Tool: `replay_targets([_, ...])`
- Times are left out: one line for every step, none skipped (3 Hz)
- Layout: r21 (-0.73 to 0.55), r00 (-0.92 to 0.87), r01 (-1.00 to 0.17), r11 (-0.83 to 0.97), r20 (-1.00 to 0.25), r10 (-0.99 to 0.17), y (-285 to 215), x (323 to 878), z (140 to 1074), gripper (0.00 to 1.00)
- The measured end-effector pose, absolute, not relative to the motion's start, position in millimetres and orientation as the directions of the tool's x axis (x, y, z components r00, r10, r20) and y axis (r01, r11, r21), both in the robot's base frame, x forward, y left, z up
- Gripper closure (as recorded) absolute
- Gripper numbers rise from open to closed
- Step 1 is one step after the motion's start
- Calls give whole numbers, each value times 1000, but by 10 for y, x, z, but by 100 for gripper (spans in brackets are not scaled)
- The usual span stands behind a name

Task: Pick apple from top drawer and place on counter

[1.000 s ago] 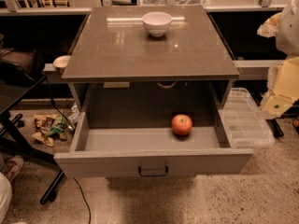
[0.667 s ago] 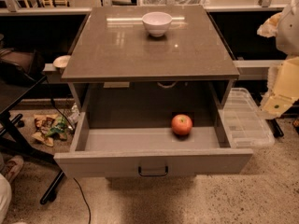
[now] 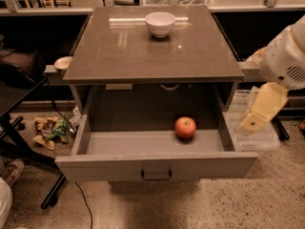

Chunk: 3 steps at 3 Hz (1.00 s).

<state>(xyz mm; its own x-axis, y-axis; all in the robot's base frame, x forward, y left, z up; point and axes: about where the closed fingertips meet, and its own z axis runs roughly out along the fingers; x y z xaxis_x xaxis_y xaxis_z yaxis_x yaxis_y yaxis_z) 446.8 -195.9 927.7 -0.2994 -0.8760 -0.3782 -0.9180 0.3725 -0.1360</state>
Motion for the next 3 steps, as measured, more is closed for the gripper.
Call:
replay_targets([-66,-367,-888,454,-495,-788,-1757,4628,8909,0])
replay_targets([-66,-367,-888,454,-495,-788,-1757,4629,8907,0])
replay_targets([-57,-379,-884,464,-495,-782,-1674,4712,8684,0])
